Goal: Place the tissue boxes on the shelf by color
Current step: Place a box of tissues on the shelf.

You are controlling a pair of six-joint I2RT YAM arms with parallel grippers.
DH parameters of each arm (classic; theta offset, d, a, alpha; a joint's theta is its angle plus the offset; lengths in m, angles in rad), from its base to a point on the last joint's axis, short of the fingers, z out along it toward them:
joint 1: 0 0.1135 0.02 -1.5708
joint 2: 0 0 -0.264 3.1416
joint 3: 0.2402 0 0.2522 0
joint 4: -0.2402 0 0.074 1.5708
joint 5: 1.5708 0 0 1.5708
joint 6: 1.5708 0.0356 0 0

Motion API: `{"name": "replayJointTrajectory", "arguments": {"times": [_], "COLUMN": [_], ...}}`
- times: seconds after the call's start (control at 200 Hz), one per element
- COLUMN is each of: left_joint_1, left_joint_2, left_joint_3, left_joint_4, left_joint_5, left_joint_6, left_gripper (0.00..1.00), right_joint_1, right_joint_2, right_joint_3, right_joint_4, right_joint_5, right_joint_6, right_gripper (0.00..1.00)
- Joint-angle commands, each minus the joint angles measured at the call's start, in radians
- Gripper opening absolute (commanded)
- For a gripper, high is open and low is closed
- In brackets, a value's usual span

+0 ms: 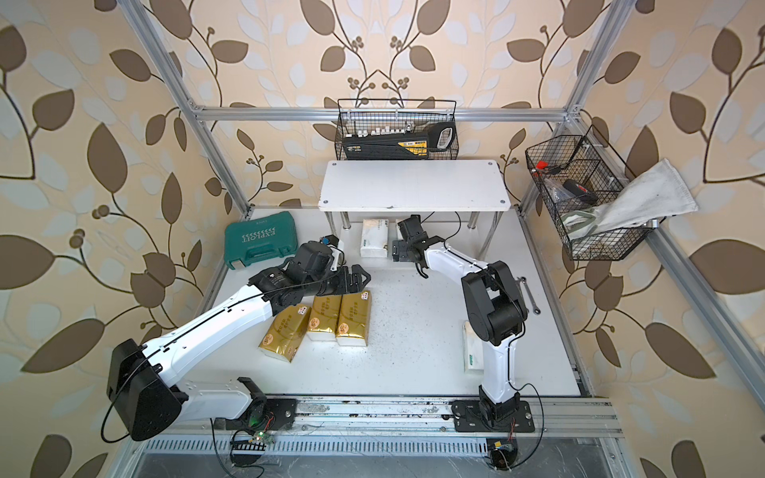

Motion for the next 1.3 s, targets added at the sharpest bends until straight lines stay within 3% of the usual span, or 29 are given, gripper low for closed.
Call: {"name": "replayJointTrajectory", "arguments": {"times": [0.0,0.865,1.3], "left_joint_1": [0.011,0.011,0.010], "left_joint_2": [-0.011,-0.023,-0.020], "left_joint_3": [0.010,-0.002,-0.022], "left_joint_4": [0.024,0.042,0.061], "left_joint_5": [0.022,0.021,0.045], "left_joint_6": [-0.003,-0.006,-0.018], "left_gripper": [0.99,0.99,0.99], "right_joint_1": [-0.003,0.035,0.040], "right_joint_2": [-0.040,-0.098,-0.250], "right_joint_3": [-0.032,-0.073,-0.188], "right_joint_4": [-0.012,-0.016,-0.043], "right_joint_5": [-0.001,-0.021,-0.002], "right_joint_6": [0.027,0.035,0.085], "right_gripper": [0.99,0.99,0.99]}}
